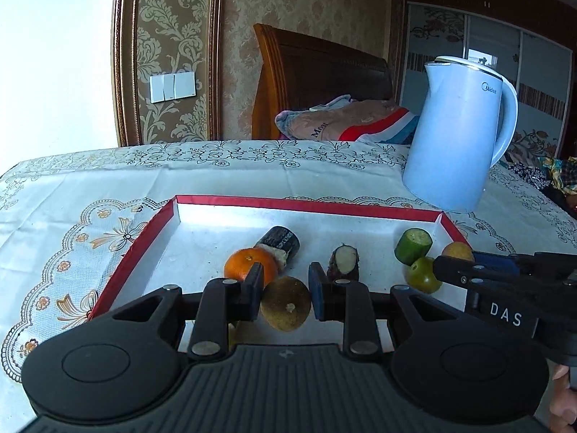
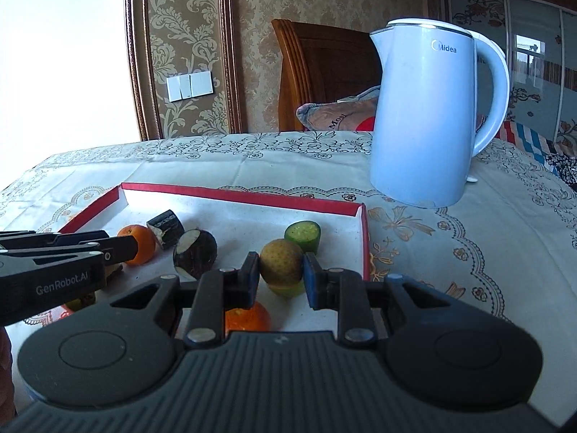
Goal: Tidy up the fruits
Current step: 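Carry the brown fruit with the right tool while the left tool carries its brown fruit into the tray, then open the right tool to release its brown fruit while the left tool releases its fruit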
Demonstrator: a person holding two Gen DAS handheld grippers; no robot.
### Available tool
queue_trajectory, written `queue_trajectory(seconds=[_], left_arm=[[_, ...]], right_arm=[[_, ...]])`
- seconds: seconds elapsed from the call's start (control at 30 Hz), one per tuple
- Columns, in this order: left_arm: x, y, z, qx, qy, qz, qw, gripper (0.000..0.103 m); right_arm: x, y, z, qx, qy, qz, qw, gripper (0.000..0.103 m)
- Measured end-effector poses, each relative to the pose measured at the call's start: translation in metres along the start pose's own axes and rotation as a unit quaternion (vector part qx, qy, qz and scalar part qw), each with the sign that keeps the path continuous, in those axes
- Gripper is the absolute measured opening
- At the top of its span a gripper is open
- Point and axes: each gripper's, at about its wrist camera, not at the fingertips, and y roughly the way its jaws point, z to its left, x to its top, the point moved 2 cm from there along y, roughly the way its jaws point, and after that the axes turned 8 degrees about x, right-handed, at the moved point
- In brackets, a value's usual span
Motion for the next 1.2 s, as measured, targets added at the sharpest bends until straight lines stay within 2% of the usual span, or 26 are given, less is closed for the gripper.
queue_trajectory(seconds=[0.3,1.03,1.13,1.2], left_arm=[[-0.001,0.016,0.001,0.008,0.000,0.009,0.9999,0.026],[0.001,0.020,0.002,0.023,-0.007,0.001,0.9997,0.027],[0.000,0.019,0.003,0.021,-0.010,0.001,0.9997,0.027],[0.001,0.018,0.004,0.020,-0.013,0.002,0.9997,0.027]], right_arm=[[0.007,0.026,-0.001,-0.010,0.008,0.010,1.000,0.025],[0.006,0.031,-0.001,-0.008,0.010,0.004,1.000,0.025],[0.006,0.030,-0.001,-0.008,0.013,0.003,1.000,0.037],[0.005,0.028,-0.001,-0.009,0.012,0.001,1.000,0.039]])
